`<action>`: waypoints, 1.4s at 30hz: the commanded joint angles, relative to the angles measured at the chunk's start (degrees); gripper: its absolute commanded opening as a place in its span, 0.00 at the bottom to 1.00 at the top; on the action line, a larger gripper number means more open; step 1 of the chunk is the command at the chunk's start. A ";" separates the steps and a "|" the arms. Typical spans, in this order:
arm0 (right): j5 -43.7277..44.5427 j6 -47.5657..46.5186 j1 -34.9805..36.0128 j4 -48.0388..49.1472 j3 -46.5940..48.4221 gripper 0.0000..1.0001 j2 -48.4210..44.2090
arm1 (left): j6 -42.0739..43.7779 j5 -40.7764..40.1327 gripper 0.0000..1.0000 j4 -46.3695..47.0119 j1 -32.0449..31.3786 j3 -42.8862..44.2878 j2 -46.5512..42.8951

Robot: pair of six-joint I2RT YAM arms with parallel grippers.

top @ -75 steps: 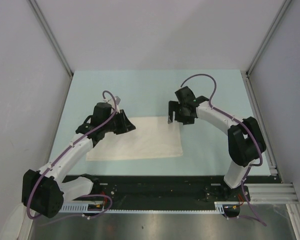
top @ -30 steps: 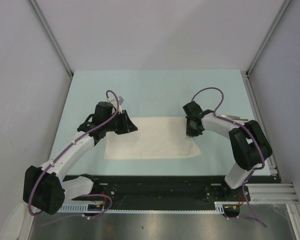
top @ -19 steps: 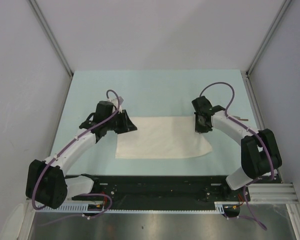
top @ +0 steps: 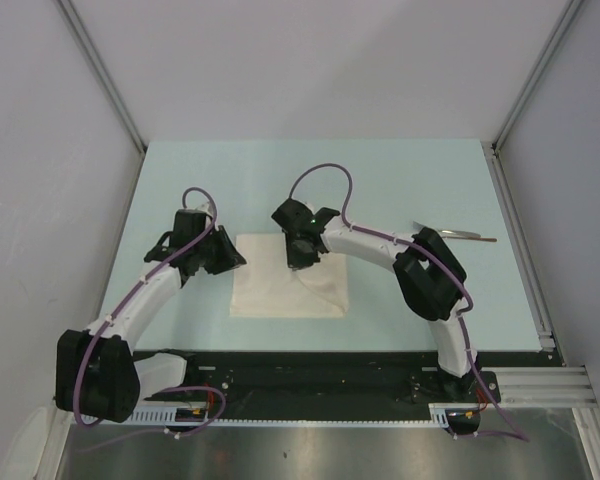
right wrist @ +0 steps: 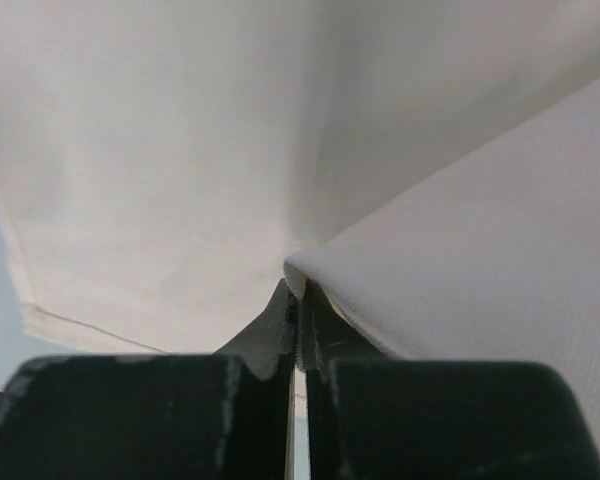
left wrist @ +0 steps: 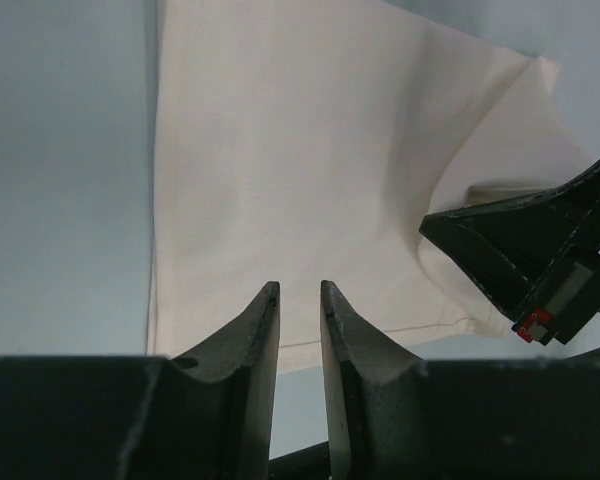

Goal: Fold the napkin into a case and place the utensils inside
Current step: Fold the rectangle-folded napkin at the center of the board.

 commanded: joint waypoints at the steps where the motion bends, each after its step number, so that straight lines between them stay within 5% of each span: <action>1: -3.92 4.94 1.00 3.51 4.28 0.00 -0.18 | 0.06 -0.89 0.27 0.40 0.68 -0.60 -0.65; 12: -14.83 10.14 2.14 12.83 4.89 0.00 3.33 | -0.38 -0.71 0.27 0.32 1.56 -0.95 2.16; 42: -17.11 7.06 1.70 8.79 21.06 0.01 17.04 | -1.08 -2.29 0.25 -1.18 5.86 -2.27 3.75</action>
